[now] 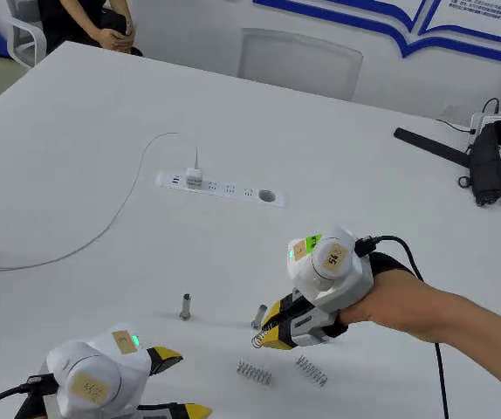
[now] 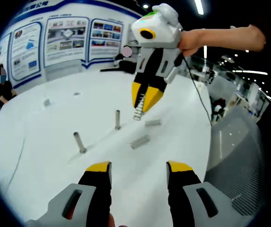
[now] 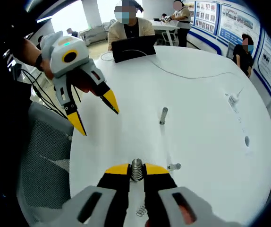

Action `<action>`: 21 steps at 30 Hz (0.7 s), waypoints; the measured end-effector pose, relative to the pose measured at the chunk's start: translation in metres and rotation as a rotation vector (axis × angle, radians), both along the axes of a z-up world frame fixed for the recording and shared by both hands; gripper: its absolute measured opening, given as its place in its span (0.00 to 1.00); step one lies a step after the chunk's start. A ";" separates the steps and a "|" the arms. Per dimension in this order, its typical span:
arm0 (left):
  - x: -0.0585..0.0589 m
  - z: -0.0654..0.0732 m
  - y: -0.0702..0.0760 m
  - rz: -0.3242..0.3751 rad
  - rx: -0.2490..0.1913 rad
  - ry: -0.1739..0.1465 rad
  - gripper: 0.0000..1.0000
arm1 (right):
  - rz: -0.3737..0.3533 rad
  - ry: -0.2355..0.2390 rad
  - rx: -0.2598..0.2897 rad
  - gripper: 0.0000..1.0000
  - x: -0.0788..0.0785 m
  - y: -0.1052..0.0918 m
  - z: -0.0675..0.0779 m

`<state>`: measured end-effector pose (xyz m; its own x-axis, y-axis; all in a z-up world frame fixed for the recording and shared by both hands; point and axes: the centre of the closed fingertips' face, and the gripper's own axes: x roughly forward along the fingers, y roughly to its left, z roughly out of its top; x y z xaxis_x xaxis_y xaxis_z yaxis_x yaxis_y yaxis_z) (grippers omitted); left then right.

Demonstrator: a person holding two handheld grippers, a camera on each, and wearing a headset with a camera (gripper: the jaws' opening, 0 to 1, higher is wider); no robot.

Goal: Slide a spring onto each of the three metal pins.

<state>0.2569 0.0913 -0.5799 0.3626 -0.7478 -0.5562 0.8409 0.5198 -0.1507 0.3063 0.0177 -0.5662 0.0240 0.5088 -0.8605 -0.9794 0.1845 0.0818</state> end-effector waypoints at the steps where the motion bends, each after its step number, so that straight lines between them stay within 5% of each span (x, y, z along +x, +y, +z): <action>1: 0.001 -0.001 0.002 0.011 0.002 0.002 0.48 | 0.002 0.000 0.000 0.12 0.001 0.001 -0.001; 21: 0.011 -0.007 0.037 0.154 0.002 0.019 0.58 | 0.038 -0.024 -0.023 0.12 0.049 0.036 -0.004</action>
